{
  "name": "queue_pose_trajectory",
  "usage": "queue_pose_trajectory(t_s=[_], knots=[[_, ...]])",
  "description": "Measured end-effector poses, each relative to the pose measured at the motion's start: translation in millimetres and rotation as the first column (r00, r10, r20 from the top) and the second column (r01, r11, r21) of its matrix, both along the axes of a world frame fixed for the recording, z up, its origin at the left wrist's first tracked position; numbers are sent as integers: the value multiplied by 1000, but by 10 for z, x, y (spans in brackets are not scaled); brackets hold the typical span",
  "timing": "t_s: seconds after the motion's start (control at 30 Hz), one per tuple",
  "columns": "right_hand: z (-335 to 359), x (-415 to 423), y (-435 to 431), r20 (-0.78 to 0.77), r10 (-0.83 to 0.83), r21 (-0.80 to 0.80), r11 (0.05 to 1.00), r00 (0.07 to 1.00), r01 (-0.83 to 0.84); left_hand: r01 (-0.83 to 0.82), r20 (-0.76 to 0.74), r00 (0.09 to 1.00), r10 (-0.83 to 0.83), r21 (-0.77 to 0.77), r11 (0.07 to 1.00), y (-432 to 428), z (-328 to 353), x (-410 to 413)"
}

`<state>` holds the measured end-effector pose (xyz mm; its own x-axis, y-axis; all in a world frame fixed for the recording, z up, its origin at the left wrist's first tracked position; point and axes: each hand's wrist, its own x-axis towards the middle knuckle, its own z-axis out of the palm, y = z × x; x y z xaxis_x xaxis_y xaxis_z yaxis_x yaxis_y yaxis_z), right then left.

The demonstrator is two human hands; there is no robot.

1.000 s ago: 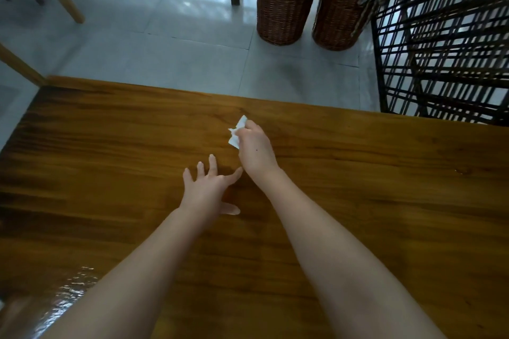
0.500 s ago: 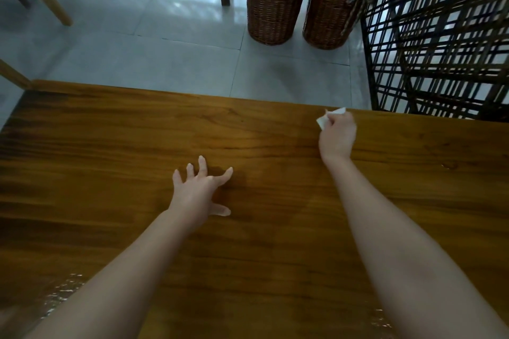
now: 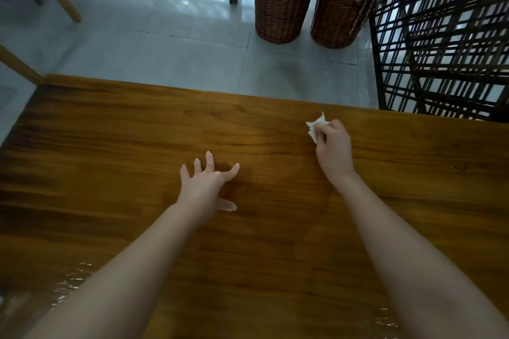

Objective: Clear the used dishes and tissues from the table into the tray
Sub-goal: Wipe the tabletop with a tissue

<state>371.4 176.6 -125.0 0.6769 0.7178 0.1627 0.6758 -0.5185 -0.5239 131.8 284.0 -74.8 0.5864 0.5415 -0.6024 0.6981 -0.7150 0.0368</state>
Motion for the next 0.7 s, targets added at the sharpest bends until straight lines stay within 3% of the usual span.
queue_pose_trajectory(t_s=[0.1,0.17,0.4,0.57,0.7], knots=[[-49,-130,165,-60,-245,38,968,968,247,3,-6,1000,-3,-9,1000,0,24,13],[-33,-286,346,-107,-282,79,954,953,291,6,-9,1000,-6,-12,1000,5,25,11],[-46,-944,955,-118,-9,70,997,993,17,-14,-17,1000,14,-8,1000,7,-32,22],[-32,-646,811,-45,199,37,980,979,-197,-22,1,1000,22,-6,1000,8,-54,-2],[-36,-302,573,-36,69,57,996,997,-67,-22,12,1000,22,-11,1000,0,-49,-9]])
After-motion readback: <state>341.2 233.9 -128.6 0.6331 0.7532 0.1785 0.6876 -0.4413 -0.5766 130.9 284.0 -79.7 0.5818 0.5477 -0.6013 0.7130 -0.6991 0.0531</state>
